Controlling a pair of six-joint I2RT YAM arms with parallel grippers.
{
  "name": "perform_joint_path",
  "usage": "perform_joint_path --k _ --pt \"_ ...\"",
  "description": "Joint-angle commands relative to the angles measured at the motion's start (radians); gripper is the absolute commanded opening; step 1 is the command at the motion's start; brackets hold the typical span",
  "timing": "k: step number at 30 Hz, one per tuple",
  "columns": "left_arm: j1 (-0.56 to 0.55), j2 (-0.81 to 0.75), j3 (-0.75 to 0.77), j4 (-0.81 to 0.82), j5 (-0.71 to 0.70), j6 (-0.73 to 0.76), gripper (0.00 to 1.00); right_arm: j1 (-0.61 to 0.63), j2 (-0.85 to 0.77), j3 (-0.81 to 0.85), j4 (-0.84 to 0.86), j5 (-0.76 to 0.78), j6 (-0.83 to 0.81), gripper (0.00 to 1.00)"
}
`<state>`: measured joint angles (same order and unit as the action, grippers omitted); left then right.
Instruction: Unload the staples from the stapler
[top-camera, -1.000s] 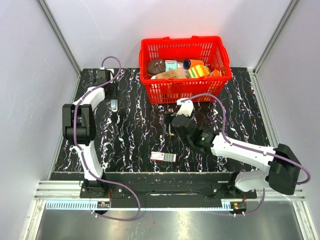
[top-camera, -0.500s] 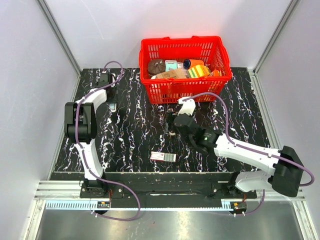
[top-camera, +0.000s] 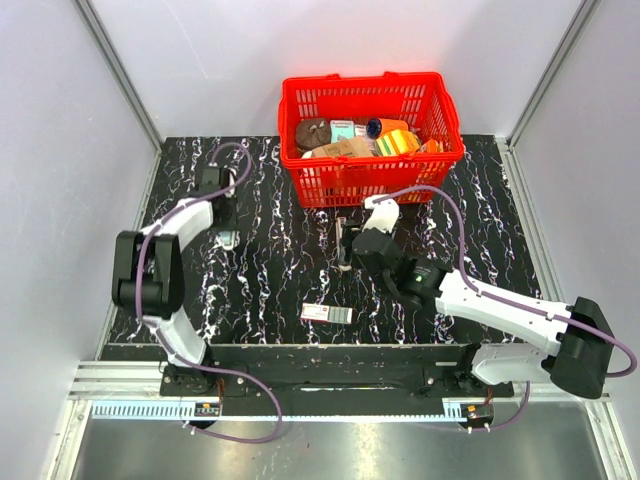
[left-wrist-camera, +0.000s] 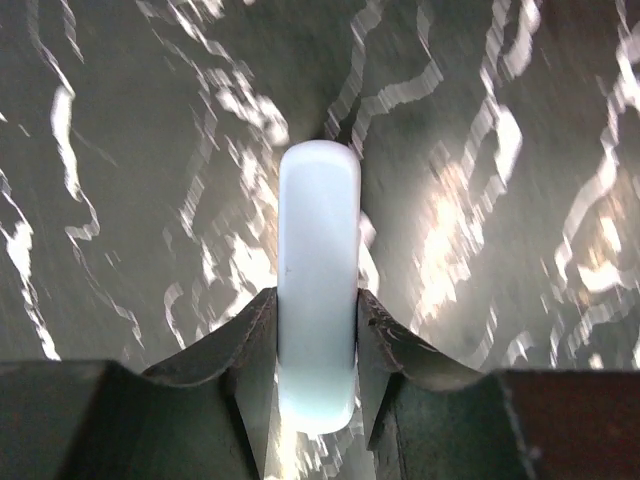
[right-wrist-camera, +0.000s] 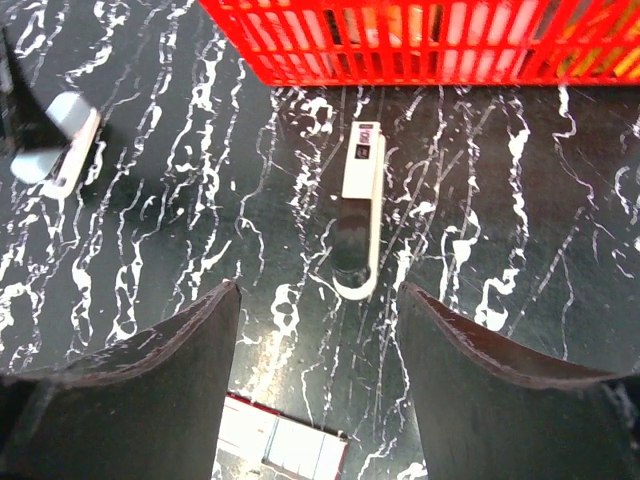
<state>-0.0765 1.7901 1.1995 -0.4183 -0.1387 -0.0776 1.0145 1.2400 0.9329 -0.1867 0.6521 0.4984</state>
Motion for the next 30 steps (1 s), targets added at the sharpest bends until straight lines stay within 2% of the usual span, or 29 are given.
perform_joint_path --k 1,5,8,13,14,15,16,17,19,22,25,27,30 --pt "-0.1 -0.193 -0.124 -0.079 -0.022 -0.034 0.11 0.012 -0.048 0.006 -0.089 0.098 0.092 0.69" --pt "-0.164 -0.31 -0.283 -0.07 0.025 -0.103 0.11 0.016 -0.033 0.027 -0.163 0.115 0.13 0.68" --pt "-0.19 -0.386 -0.398 0.018 0.044 -0.108 0.12 0.019 -0.024 0.041 -0.209 0.127 0.172 0.67" --pt "-0.192 -0.39 -0.405 0.018 0.07 -0.123 0.13 0.019 -0.031 0.032 -0.208 0.11 0.206 0.66" --pt "-0.193 -0.385 -0.406 0.018 0.077 -0.128 0.17 0.019 -0.024 0.038 -0.212 0.106 0.213 0.66" --pt "-0.193 -0.374 -0.406 0.019 0.096 -0.132 0.34 0.019 -0.008 0.049 -0.215 0.1 0.218 0.66" --pt "-0.192 -0.371 -0.405 0.018 0.114 -0.129 0.45 0.019 0.012 0.063 -0.226 0.093 0.224 0.66" --pt "-0.192 -0.376 -0.399 0.013 0.134 -0.129 0.51 0.019 0.038 0.082 -0.241 0.086 0.23 0.67" --pt "-0.193 -0.396 -0.382 0.004 0.189 -0.126 0.74 0.019 0.096 0.141 -0.279 0.061 0.244 0.7" --pt "-0.149 -0.445 -0.322 -0.031 0.291 -0.108 0.96 0.022 0.203 0.231 -0.335 0.035 0.269 0.73" --pt "-0.001 -0.494 -0.253 -0.095 0.454 -0.102 0.99 0.033 0.32 0.331 -0.367 -0.014 0.29 0.72" --pt "0.119 -0.537 -0.23 -0.129 0.54 -0.073 0.99 0.053 0.396 0.415 -0.399 -0.017 0.311 0.74" --pt "0.188 -0.613 -0.222 -0.192 0.529 0.034 0.99 0.091 0.537 0.574 -0.44 -0.029 0.313 0.83"
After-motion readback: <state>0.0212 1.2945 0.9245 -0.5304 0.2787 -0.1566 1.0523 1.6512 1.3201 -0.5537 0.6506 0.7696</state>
